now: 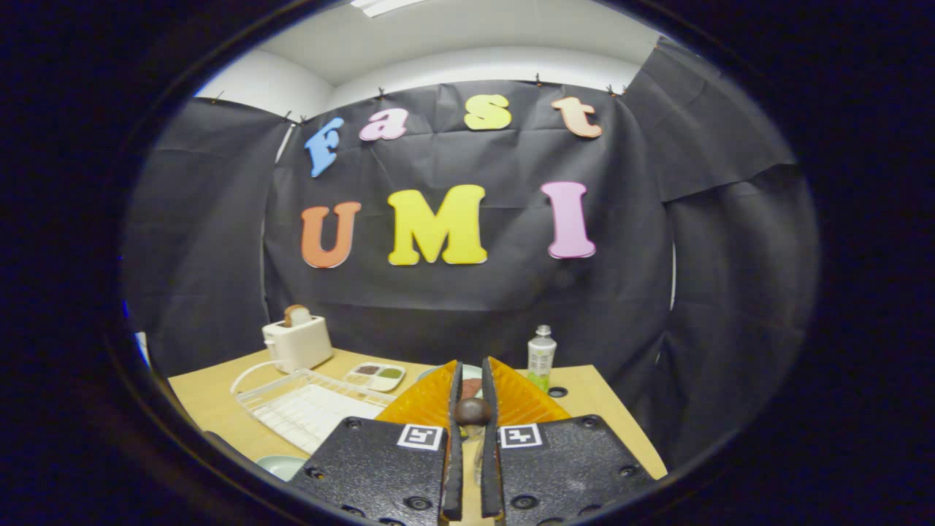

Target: Take the plate from the dish rack, then take the spoon from the basket and place it into the plate.

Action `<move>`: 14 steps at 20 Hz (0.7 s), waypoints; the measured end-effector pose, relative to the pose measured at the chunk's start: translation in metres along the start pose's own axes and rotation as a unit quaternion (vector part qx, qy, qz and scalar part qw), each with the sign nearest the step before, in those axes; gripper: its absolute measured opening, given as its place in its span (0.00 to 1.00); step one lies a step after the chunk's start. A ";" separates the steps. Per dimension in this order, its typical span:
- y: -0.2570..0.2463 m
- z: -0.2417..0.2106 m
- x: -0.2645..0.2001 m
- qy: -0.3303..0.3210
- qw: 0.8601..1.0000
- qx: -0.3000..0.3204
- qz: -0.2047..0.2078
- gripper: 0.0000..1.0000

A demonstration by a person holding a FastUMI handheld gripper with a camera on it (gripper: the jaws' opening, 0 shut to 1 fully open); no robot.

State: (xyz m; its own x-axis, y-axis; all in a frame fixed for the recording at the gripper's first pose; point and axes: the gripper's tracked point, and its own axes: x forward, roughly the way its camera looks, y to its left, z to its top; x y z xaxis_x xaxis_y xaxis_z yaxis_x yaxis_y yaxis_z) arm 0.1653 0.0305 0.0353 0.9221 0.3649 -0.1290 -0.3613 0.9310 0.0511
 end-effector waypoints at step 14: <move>0.166 -0.114 -0.054 0.136 0.954 -0.017 0.266 0.15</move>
State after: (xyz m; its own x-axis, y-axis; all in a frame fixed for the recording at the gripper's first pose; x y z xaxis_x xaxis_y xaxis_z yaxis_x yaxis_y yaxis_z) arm 0.0402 0.1652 -0.0626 0.5388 0.7678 -0.3465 -0.7761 0.6125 0.1503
